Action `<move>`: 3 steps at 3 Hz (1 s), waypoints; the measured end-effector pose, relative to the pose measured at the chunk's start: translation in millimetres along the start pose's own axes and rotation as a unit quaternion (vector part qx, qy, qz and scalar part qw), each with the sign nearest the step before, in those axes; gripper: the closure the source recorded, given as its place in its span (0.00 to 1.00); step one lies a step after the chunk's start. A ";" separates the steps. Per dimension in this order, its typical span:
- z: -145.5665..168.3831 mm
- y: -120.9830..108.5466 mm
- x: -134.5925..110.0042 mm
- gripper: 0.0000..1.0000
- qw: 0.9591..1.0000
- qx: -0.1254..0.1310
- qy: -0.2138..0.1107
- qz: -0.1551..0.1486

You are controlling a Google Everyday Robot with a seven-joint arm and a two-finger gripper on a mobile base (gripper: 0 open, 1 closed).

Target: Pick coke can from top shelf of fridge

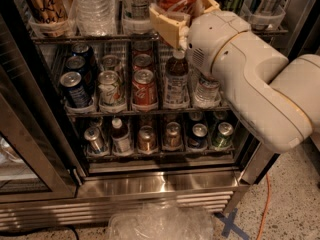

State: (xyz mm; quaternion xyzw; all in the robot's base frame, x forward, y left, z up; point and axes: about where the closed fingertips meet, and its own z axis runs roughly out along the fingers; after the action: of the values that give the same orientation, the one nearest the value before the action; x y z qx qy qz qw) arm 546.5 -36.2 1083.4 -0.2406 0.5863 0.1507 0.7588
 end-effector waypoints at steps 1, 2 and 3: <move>-0.7 10.4 8.7 1.00 1.000 -0.007 0.009 0.005; -6.8 28.6 27.3 1.00 0.999 -0.017 0.027 0.023; -3.7 31.2 30.5 1.00 0.999 -0.020 0.032 0.025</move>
Offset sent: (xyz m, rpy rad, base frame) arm -0.0278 0.0204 -0.0583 0.0118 0.1400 0.0518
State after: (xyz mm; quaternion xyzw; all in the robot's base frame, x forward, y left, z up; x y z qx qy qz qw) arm 535.6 -13.7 1047.4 -0.2453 0.6132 0.1734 0.7306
